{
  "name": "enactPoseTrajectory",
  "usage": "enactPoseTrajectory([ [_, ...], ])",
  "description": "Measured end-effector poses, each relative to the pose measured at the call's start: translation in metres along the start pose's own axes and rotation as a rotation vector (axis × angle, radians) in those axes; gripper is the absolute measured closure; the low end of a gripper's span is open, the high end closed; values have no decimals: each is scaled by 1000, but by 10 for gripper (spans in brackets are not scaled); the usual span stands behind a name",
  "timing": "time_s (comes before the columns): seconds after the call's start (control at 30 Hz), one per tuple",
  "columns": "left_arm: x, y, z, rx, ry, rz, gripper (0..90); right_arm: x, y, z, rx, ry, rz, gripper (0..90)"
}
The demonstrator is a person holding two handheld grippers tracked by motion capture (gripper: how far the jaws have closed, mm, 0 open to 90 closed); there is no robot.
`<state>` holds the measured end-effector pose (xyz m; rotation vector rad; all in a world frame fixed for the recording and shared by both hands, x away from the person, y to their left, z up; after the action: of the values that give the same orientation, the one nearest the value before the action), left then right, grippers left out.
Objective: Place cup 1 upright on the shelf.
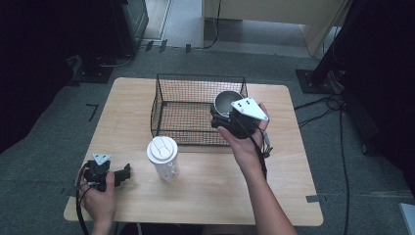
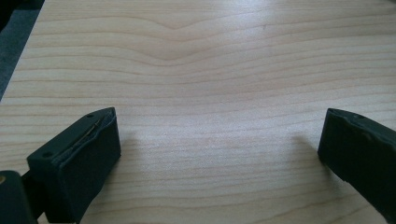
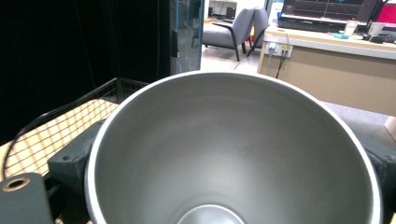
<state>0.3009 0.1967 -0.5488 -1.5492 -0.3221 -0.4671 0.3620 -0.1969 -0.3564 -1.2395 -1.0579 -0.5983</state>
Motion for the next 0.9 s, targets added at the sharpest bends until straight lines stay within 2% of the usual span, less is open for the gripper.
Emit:
enactPoseTrajectory([
  [0.43,0,0,0,0,1,0,0,-3,42,-6,-19,25,28,72],
  [0.73,0,0,0,0,0,0,0,-9,71,-5,-38,19,79,72],
  [0.9,0,0,0,0,1,0,0,-13,82,-6,-50,34,109,72],
])
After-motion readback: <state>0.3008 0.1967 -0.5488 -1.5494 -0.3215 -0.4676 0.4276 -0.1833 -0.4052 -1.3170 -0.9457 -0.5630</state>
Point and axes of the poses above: each handheld gripper's, and its own axes: y roughly forward along the jaws, x roughly out of its top, z roughly to its left, the point moved 4 cm from there along y, roughly forward along the jaws, and after that the axes turned 15 degrees about z, right-handed, at the moved point
